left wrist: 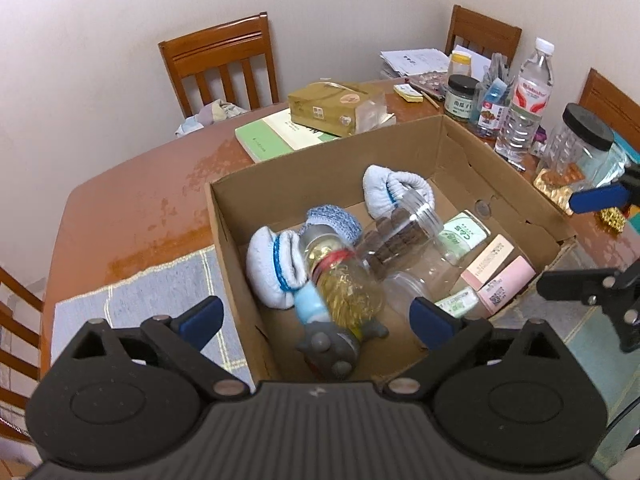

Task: Organize objects
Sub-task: 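Carry the gold jar and green-white pack into the cardboard box and open both tools, then move both tools back toward the pink knit sock and clear hair-tie jar, then grasp the pink knit sock with the left tool while the right tool grasps the clear hair-tie jar, then carry the pink sock and hair-tie jar into the cardboard box and open both tools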

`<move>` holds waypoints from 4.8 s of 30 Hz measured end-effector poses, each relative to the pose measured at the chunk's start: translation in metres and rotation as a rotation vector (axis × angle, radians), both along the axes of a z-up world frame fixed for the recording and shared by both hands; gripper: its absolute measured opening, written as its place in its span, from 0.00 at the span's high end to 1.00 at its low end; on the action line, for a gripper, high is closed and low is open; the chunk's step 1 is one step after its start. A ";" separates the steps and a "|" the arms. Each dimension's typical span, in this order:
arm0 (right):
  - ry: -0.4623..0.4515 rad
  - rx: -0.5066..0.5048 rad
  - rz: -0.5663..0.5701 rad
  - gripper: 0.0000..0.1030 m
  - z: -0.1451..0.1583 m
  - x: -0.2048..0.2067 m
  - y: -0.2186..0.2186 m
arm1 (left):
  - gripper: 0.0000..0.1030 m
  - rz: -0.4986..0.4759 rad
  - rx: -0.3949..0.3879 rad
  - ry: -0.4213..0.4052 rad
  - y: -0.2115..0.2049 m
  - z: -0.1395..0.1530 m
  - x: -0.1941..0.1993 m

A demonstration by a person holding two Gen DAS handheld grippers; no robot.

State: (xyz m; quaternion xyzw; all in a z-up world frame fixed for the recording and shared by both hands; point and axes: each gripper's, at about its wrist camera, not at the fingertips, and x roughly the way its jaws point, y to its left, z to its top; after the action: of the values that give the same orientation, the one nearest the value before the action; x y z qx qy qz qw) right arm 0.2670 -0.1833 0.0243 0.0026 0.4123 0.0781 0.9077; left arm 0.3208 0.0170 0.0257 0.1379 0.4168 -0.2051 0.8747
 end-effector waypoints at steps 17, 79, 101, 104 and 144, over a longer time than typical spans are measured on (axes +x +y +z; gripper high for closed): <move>0.003 -0.025 0.021 0.00 -0.022 -0.043 -0.006 | 0.03 0.122 -0.118 -0.019 0.031 0.001 -0.056; 0.184 -0.115 0.144 0.00 -0.133 -0.052 -0.009 | 0.00 0.222 -0.036 0.104 -0.040 -0.130 -0.097; 0.153 -0.114 0.232 0.00 -0.134 -0.045 -0.012 | 0.01 0.192 -0.044 0.083 -0.049 -0.132 -0.084; 0.150 -0.116 0.250 0.00 -0.134 -0.039 -0.011 | 0.02 0.196 -0.042 0.086 -0.046 -0.132 -0.086; 0.210 -0.085 0.191 0.23 -0.074 -0.051 0.000 | 0.27 -0.011 -0.077 0.167 -0.020 -0.067 -0.078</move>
State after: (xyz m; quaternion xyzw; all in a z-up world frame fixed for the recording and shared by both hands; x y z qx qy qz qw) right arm 0.2159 -0.1829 -0.0496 -0.0666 0.5065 0.1458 0.8472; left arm 0.2425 -0.0035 -0.0414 0.0889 0.4792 -0.2366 0.8405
